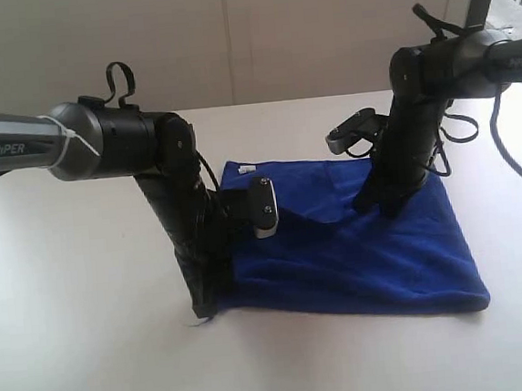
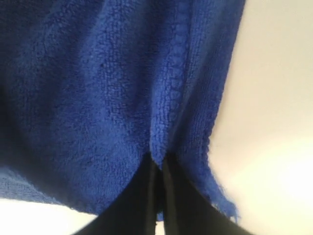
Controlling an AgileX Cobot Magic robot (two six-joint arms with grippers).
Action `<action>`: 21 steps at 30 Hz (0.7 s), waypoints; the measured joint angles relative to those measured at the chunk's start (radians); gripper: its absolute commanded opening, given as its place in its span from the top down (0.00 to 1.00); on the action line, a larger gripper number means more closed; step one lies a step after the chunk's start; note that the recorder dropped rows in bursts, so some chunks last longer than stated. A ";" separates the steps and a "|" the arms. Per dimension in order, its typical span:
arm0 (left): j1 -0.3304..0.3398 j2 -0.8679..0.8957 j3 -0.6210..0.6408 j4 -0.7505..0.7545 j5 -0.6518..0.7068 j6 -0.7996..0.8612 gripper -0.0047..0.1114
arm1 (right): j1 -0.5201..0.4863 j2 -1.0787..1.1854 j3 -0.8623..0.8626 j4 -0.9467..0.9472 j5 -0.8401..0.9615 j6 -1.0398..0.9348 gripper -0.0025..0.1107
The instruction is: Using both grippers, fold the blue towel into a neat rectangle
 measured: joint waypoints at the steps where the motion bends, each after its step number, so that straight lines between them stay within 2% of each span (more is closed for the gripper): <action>1: 0.000 0.000 0.000 0.000 0.000 0.000 0.96 | 0.000 0.000 0.000 0.000 0.000 0.000 0.98; 21: 0.000 -0.024 0.000 -0.002 0.060 0.000 0.94 | 0.000 0.000 0.000 0.000 0.000 0.000 0.98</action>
